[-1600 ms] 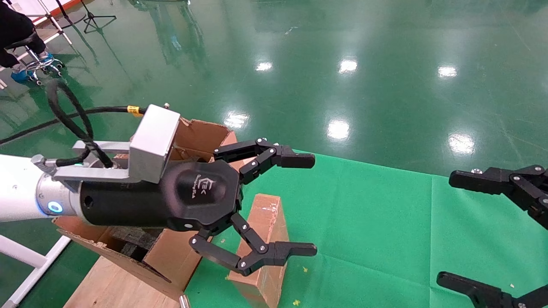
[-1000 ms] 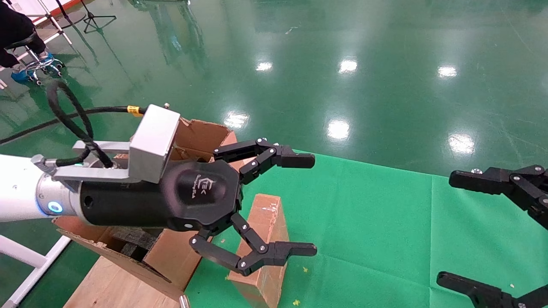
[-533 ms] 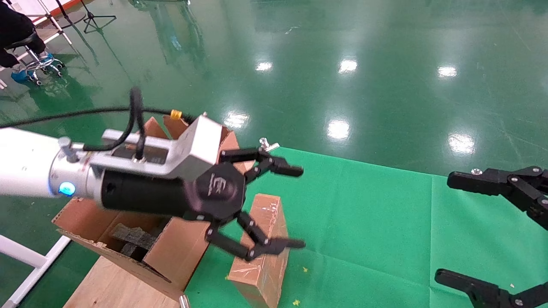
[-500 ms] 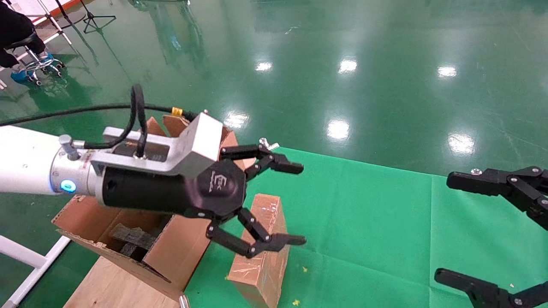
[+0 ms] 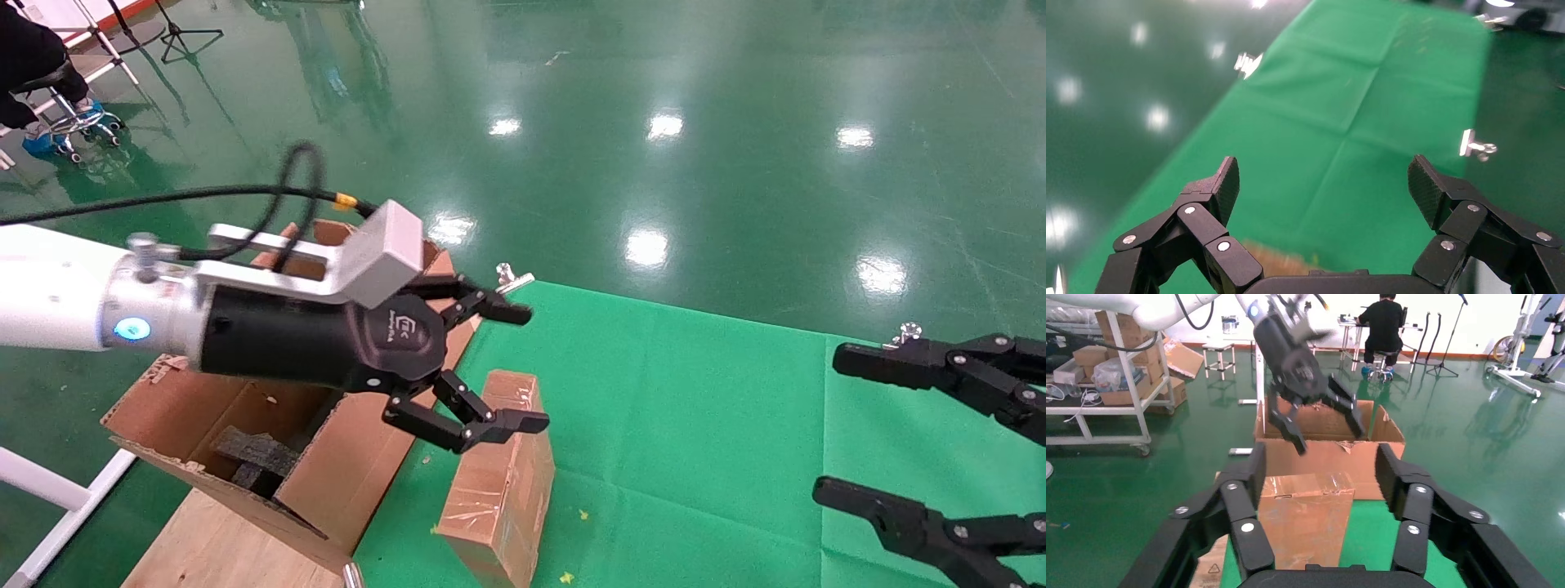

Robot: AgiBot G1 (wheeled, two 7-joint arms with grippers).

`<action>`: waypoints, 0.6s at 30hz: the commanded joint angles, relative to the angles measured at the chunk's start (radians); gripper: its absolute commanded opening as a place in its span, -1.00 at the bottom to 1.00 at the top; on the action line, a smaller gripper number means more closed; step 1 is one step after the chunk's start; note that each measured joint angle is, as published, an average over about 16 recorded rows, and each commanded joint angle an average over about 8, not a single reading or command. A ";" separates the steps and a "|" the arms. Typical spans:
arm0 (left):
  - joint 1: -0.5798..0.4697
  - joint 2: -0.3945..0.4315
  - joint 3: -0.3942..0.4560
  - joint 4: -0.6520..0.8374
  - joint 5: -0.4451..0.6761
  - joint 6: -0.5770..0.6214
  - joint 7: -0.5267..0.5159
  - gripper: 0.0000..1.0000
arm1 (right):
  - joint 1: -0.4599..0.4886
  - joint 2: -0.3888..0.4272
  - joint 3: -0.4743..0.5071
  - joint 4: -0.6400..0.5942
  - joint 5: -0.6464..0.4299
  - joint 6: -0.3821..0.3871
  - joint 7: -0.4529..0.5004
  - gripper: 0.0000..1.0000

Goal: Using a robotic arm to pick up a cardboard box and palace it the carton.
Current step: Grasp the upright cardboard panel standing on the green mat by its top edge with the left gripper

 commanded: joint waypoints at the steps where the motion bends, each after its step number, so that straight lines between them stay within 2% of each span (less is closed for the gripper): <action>1: -0.026 0.002 0.022 -0.002 0.053 -0.018 -0.076 1.00 | 0.000 0.000 0.000 0.000 0.000 0.000 0.000 -1.00; 9: -0.179 0.068 0.127 -0.014 0.261 0.008 -0.512 1.00 | 0.000 0.000 0.000 0.000 0.000 0.000 0.000 -1.00; 14: -0.289 0.130 0.214 -0.014 0.368 0.085 -0.720 1.00 | 0.000 0.000 -0.001 0.000 0.000 0.000 0.000 -1.00; 18: -0.346 0.163 0.295 -0.012 0.383 0.113 -0.847 1.00 | 0.000 0.000 -0.001 0.000 0.000 0.000 0.000 -1.00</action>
